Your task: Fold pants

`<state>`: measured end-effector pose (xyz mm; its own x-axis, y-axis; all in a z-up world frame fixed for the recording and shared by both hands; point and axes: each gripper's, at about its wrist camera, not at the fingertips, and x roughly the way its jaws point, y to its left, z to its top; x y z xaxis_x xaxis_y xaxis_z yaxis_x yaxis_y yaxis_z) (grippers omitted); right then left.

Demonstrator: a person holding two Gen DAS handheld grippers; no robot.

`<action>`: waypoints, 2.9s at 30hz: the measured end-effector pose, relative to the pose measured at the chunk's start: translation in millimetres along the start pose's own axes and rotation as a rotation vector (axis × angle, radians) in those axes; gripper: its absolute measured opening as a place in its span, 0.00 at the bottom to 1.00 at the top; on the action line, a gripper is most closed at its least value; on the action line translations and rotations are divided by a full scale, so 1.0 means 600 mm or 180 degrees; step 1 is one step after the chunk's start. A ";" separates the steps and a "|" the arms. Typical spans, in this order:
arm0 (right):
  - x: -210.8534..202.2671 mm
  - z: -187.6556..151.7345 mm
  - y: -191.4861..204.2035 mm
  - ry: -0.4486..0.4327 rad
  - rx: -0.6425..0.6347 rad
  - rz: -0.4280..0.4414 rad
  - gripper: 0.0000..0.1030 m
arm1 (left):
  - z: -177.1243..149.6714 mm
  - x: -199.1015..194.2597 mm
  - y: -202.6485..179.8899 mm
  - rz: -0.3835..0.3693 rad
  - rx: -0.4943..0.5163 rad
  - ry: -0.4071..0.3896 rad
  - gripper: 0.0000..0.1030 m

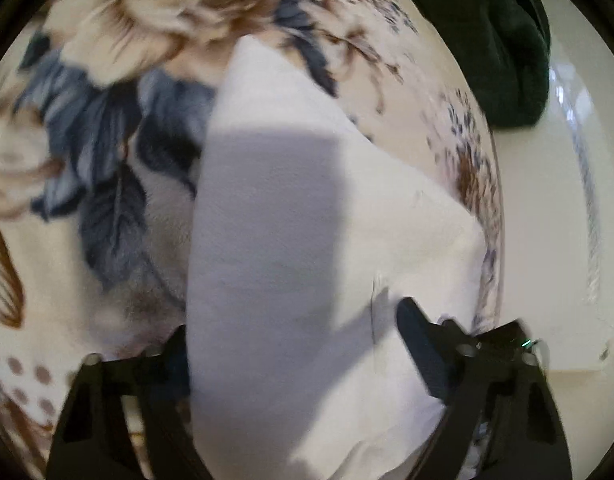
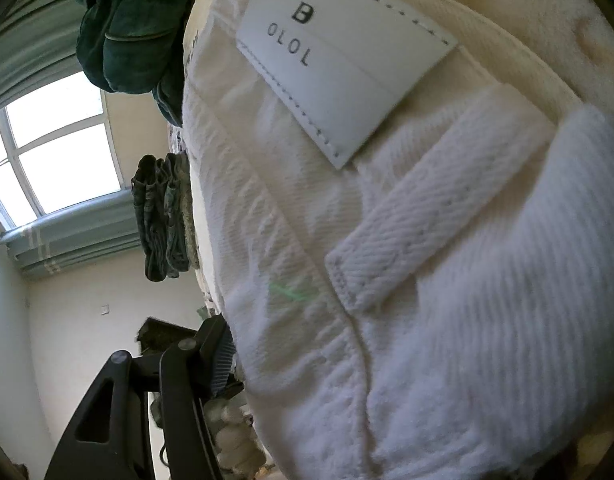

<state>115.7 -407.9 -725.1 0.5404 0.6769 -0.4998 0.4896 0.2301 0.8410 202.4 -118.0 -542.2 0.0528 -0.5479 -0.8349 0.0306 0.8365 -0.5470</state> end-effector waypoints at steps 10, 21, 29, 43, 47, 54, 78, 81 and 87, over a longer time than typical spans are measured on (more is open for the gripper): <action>-0.028 -0.037 0.073 -0.0244 -0.0190 -0.0245 0.31 | -0.015 -0.067 -0.038 -0.0028 0.0066 -0.0168 0.23; -0.088 -0.043 0.290 -0.0191 -0.0617 -0.0247 0.29 | 0.031 -0.249 -0.112 -0.0292 -0.0002 -0.0480 0.23; 0.000 -0.020 0.558 -0.0279 -0.1043 -0.0150 0.29 | 0.218 -0.427 -0.064 -0.0568 0.0001 -0.0884 0.22; 0.514 0.080 0.945 -0.0250 -0.1486 0.0405 0.28 | 0.687 -0.640 0.207 -0.0332 0.0034 -0.1394 0.22; 0.661 0.112 0.952 -0.0184 -0.1421 0.0362 0.28 | 0.777 -0.598 0.307 -0.0156 -0.0124 -0.1260 0.22; 0.794 0.123 0.872 0.0260 -0.1158 -0.0302 0.41 | 0.777 -0.531 0.406 0.0255 -0.0248 -0.0954 0.34; 0.586 0.067 1.024 -0.0357 -0.2444 -0.2516 0.97 | 0.650 -0.596 0.266 0.1551 -0.0029 -0.1132 0.97; 0.569 0.048 1.046 -0.0468 -0.2576 -0.2632 1.00 | 0.637 -0.609 0.243 0.1683 -0.0006 -0.1217 0.98; 0.505 0.000 1.087 -0.0822 -0.2874 -0.2760 1.00 | 0.595 -0.656 0.195 0.1832 0.0076 -0.1428 0.99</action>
<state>598.7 -52.8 -327.9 0.4451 -0.0641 -0.8932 0.1651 0.9862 0.0115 541.4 196.8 -255.8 0.4709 0.0285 -0.8817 -0.1037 0.9943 -0.0232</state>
